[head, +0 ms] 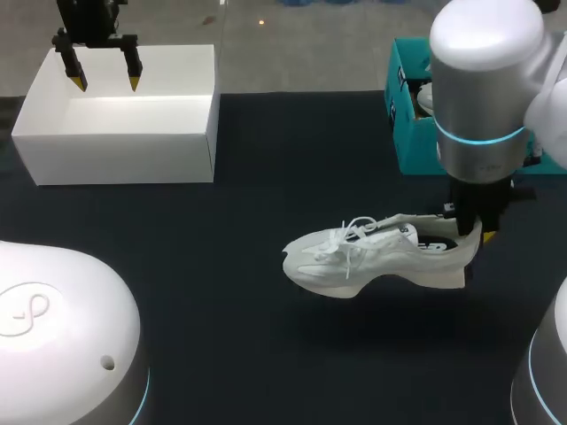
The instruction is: Take the shoe out of the shoebox, open the shoe tongue, remove and reinsert the insole, then place the shoe into the shoebox
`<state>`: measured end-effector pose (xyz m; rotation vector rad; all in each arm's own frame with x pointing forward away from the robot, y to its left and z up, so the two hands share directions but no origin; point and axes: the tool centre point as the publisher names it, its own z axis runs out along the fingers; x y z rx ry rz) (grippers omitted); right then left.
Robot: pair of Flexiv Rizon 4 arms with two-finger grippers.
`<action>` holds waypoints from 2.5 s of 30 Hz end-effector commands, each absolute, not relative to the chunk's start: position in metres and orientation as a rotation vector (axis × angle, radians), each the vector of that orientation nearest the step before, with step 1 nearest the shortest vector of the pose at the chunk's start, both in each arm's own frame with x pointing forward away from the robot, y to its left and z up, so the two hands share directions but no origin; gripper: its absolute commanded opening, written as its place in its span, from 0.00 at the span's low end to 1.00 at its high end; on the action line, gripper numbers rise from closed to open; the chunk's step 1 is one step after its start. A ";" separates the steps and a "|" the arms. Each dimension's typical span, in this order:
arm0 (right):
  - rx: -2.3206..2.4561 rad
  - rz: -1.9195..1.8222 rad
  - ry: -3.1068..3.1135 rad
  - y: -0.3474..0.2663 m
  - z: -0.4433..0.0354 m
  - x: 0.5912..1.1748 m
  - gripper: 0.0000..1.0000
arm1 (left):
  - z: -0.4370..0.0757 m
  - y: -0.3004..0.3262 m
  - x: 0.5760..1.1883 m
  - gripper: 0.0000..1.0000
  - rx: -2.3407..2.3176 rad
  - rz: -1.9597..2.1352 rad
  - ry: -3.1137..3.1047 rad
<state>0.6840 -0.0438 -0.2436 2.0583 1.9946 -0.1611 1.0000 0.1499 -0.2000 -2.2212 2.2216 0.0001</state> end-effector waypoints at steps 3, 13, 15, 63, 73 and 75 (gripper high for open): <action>2.046 -0.239 1.975 -0.017 -0.269 0.690 0.00 | -0.200 0.150 1.000 1.00 -2.221 0.000 2.222; 2.040 -0.251 2.003 0.017 -0.317 0.677 0.00 | -0.200 0.150 1.000 1.00 -2.221 0.000 2.222; 2.040 -0.253 2.004 0.022 -0.328 0.676 0.00 | -0.200 0.150 1.000 1.00 -2.221 0.000 2.222; 2.129 0.107 2.379 0.033 -0.274 0.673 1.00 | -0.200 0.150 1.000 1.00 -2.221 0.000 2.222; 0.850 0.668 3.174 0.011 -0.236 0.639 1.00 | -0.200 0.150 1.000 1.00 -2.221 0.000 2.222; 0.677 0.714 3.199 0.003 -0.235 0.636 1.00 | -0.200 0.150 1.000 1.00 -2.221 0.000 2.222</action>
